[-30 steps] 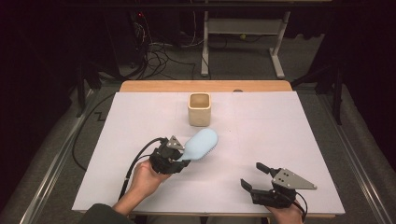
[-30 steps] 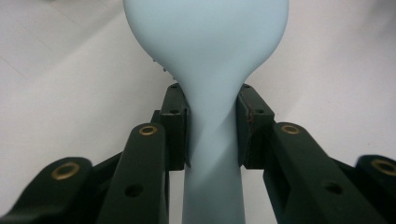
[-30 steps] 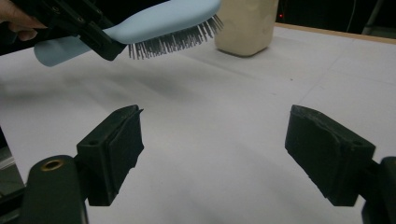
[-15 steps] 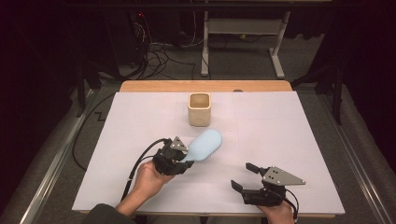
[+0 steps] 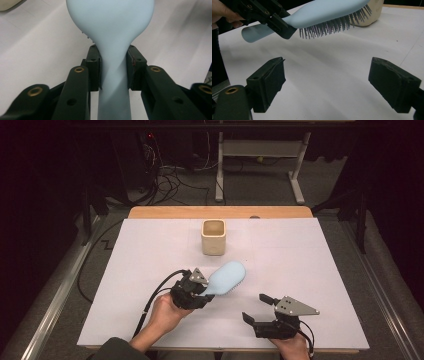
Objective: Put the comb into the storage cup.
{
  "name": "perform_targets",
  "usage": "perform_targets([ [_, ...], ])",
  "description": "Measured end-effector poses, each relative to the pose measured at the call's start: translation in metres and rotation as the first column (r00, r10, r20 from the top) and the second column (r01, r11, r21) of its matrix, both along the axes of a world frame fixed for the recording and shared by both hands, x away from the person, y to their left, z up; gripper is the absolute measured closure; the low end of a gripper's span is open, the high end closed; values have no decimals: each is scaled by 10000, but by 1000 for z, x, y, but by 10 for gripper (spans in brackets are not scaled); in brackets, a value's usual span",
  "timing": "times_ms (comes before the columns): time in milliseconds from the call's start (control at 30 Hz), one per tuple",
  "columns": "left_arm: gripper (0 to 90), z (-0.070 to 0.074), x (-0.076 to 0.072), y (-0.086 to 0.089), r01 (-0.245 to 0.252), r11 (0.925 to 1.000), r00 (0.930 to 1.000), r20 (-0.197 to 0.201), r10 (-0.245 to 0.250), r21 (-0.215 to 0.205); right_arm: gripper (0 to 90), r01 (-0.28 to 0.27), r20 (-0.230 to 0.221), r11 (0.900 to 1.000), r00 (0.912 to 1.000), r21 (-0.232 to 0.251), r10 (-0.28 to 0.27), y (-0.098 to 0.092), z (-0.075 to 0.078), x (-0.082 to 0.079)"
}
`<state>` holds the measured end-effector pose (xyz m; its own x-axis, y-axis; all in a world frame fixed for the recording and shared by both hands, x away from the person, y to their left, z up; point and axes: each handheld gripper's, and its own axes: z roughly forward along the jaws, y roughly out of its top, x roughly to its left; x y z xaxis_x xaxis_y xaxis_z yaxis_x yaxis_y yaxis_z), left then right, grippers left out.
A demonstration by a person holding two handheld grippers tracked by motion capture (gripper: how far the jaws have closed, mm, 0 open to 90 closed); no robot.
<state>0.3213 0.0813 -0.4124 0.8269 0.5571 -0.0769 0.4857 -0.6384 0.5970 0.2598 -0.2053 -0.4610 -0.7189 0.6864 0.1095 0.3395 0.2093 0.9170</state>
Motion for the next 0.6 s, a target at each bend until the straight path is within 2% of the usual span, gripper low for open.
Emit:
perform_targets([
  [600, 688, -1, -6, -20, 430, 9990, 9989, 167, -433, 129, 137, -71, -432, 10000, 9990, -15, 71, 7, -2, 7],
])
